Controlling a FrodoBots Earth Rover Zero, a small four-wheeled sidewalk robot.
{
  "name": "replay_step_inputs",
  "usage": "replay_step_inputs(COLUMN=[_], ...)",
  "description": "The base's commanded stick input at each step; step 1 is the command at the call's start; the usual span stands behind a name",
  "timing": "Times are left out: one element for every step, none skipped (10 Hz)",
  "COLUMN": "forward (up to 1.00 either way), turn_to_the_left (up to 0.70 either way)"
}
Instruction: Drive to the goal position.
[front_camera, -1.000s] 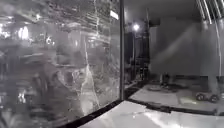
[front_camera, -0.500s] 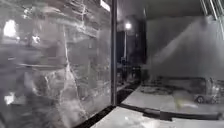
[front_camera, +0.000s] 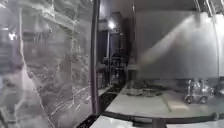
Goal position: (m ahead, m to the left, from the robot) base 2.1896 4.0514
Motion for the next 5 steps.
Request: replay_step_inputs(forward=[0.34,0.34,0.34,0.20,0.02], turn_to_the_left=[0.00,0.00,0.00,0.00,0.00])
